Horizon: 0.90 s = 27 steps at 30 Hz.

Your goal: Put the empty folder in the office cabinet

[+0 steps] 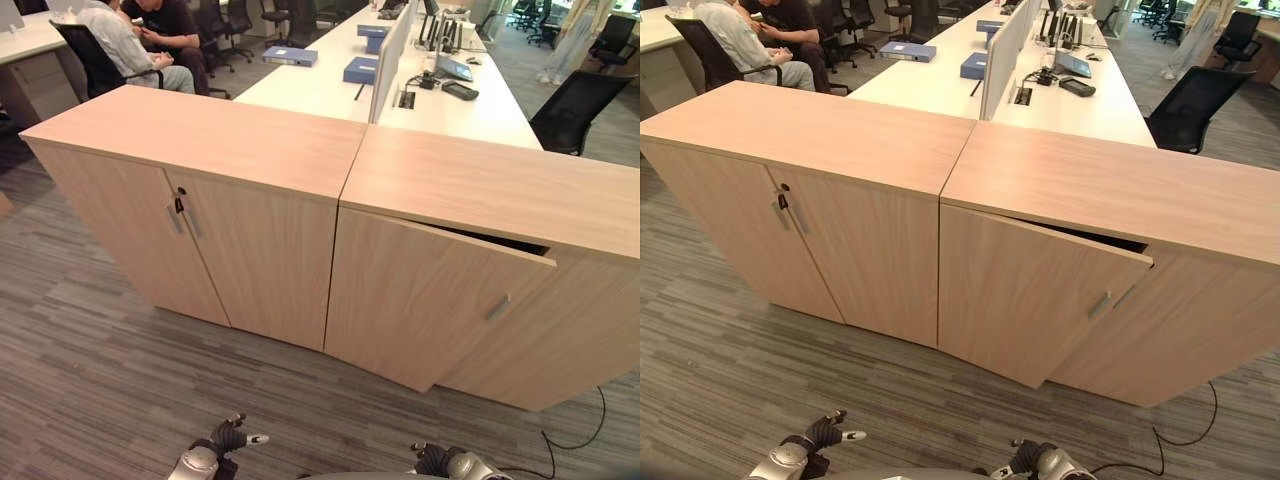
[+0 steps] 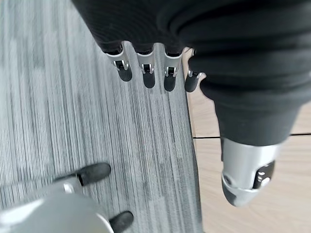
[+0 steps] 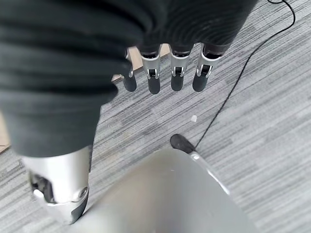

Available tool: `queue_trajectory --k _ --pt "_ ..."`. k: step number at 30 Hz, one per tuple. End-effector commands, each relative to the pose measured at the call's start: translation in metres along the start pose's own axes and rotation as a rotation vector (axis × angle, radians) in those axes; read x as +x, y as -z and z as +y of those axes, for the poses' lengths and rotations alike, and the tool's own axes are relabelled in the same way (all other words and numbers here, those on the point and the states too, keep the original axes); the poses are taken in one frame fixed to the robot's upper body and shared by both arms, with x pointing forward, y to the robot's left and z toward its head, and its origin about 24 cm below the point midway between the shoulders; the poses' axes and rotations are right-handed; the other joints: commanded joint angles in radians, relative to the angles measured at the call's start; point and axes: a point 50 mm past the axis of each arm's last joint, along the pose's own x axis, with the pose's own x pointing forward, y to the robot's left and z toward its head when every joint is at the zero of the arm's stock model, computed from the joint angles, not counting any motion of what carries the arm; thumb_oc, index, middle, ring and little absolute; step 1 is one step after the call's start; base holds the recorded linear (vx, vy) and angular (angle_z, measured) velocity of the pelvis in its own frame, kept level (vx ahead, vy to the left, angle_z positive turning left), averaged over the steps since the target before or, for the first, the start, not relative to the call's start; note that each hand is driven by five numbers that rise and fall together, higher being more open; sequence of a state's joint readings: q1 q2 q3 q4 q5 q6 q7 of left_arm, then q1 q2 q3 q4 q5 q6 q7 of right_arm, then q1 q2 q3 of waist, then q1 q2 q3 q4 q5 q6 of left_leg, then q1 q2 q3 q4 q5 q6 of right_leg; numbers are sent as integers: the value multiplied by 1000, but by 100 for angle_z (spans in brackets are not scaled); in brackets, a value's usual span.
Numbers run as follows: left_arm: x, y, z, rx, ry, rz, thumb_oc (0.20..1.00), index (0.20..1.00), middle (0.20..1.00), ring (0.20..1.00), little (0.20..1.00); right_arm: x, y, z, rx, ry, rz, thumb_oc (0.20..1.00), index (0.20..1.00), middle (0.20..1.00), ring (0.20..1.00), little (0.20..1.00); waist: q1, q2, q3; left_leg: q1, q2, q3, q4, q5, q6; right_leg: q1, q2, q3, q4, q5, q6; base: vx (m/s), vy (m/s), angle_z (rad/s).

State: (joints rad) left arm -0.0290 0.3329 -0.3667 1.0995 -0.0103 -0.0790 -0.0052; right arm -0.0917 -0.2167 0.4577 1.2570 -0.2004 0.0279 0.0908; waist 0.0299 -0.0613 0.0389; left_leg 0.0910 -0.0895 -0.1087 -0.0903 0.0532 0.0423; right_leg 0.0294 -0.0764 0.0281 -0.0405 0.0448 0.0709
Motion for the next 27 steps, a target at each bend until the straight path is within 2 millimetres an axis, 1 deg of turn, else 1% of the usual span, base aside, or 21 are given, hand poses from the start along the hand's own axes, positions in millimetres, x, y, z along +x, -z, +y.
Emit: queue_trajectory --k 1,3,5,7,10,14,17,23,24,26,27 --pt "3 -13 7 60 -29 -56 1000 1000 1000 1000 1000 -3 14 -16 6 48 45 1000 1000 1000 1000 1000 -23 6 26 -16 -26 -53 31 -125 31 -21 -50 -46 74 -38 89 -18 38 -25" --pt "2 -10 6 63 -27 -51 1000 1000 1000 1000 1000 -4 21 -16 22 47 61 1000 1000 1000 1000 1000 -27 6 22 -14 -24 -43 24 -124 32 -22 -51 -41 62 -31 91 -14 23 -33" --pt "2 -8 4 71 -19 -44 1000 1000 1000 1000 1000 -4 23 -18 18 54 66 1000 1000 1000 1000 1000 -30 3 17 -15 -23 -38 21 -123 35 -23 -50 -36 52 -25 92 -15 12 -22" --pt "2 -7 4 73 -16 -41 1000 1000 1000 1000 1000 -4 23 -19 16 56 64 1000 1000 1000 1000 1000 -31 2 16 -14 -23 -36 18 -122 35 -22 -50 -34 49 -22 92 -11 13 -8" --pt "2 1 -2 55 6 6 1000 1000 1000 1000 1000 -4 22 -21 11 57 64 1000 1000 1000 1000 1000 -40 2 15 -13 -20 -23 13 -121 37 -28 -48 -22 50 -19 93 -12 16 -9" --pt "2 5 -8 48 31 30 1000 1000 1000 1000 1000 -4 26 -15 14 40 80 1000 1000 1000 1000 1000 -50 6 15 -10 -18 -6 10 -123 41 -35 -51 -12 47 -6 98 -21 15 -16" --pt "1 7 -9 46 33 36 1000 1000 1000 1000 1000 -5 28 -16 17 41 86 1000 1000 1000 1000 1000 -54 7 15 -9 -18 4 9 -124 42 -38 -53 -10 46 -1 100 -22 28 -11" --pt "1 7 -10 66 44 37 1000 1000 1000 1000 1000 -5 24 -21 -8 51 76 1000 1000 1000 1000 1000 -60 5 23 -14 -18 39 10 -122 46 -54 -53 3 38 19 107 -50 31 -19" --pt "2 6 -10 61 43 37 1000 1000 1000 1000 1000 -5 22 -22 -17 55 72 1000 1000 1000 1000 1000 -57 7 32 -18 -19 47 12 -121 48 -71 -58 -2 52 22 111 -127 20 -13" --pt "2 4 -7 54 35 33 1000 1000 1000 1000 1000 -4 16 -27 -36 66 58 1000 1000 1000 1000 1000 -41 13 61 -25 -10 67 17 -120 47 -102 -87 -65 102 33 119 -157 -13 -22" --pt "2 5 -4 45 25 35 1000 1000 1000 1000 1000 -5 13 -32 -49 76 54 1000 1000 1000 1000 1000 -22 25 77 -28 7 87 19 -122 39 -96 -134 -179 125 29 111 -123 -25 -35"
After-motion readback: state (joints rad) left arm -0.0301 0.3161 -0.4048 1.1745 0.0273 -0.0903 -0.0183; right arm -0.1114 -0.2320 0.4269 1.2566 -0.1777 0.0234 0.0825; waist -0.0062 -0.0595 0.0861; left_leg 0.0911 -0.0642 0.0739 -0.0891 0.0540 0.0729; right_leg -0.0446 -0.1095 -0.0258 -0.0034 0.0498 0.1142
